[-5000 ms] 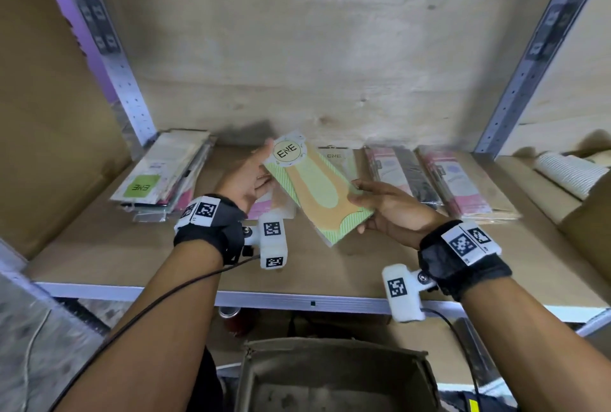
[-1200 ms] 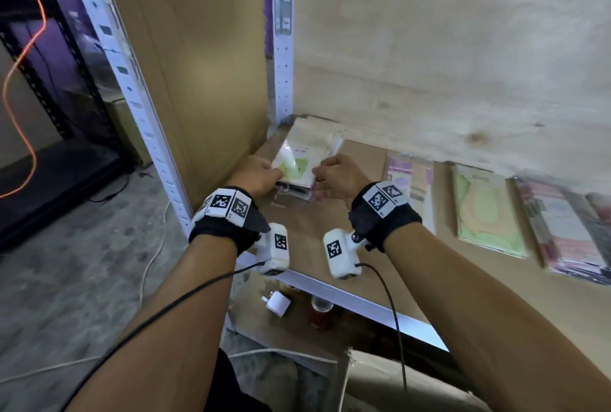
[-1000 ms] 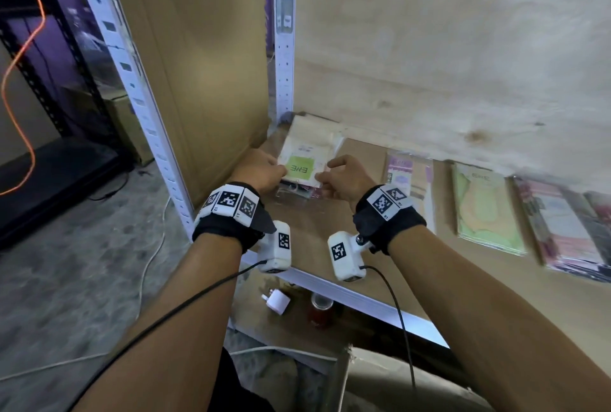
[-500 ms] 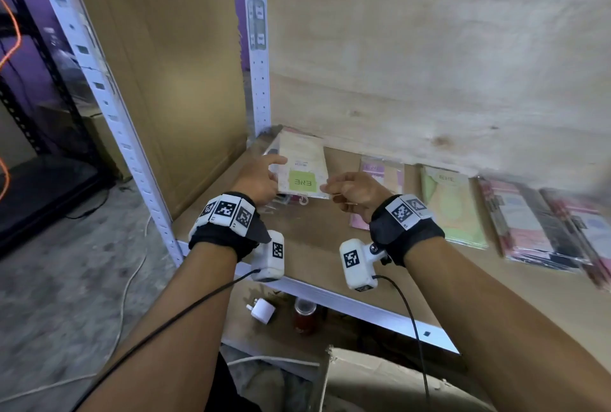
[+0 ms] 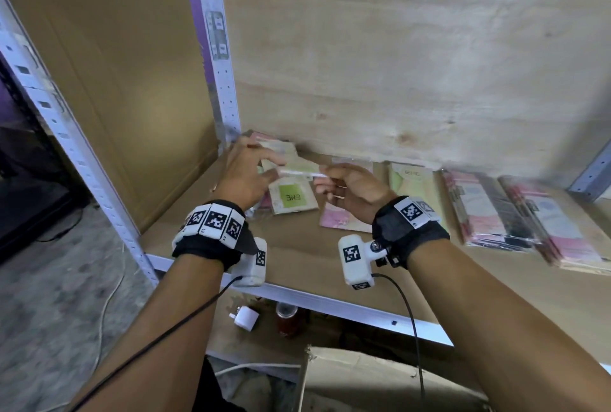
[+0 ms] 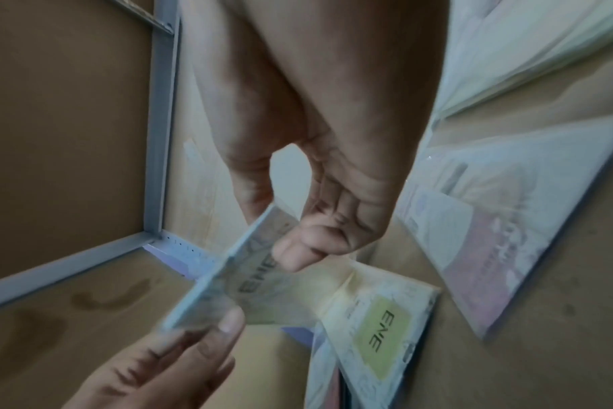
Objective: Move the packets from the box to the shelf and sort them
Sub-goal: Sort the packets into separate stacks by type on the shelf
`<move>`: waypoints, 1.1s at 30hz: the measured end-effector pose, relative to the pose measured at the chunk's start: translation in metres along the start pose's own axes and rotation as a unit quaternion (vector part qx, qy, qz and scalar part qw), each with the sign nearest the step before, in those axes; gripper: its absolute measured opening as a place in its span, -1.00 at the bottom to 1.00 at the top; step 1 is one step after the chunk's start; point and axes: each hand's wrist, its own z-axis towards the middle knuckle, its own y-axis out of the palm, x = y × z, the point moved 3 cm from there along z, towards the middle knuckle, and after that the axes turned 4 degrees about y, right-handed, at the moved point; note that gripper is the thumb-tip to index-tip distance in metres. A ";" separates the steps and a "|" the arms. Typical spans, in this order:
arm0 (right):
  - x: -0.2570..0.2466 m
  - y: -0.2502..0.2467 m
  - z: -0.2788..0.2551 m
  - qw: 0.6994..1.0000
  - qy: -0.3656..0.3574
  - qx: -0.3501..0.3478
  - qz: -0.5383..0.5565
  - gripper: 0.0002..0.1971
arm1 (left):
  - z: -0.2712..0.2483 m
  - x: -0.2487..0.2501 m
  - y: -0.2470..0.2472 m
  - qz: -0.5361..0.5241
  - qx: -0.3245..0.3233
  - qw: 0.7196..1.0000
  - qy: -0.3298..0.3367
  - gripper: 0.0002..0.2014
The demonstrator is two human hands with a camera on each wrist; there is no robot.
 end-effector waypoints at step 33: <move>-0.007 -0.157 -0.101 0.952 -0.033 -0.026 -0.304 -0.57 | 0.018 0.100 0.117 -0.479 -0.012 0.852 -0.212 -0.83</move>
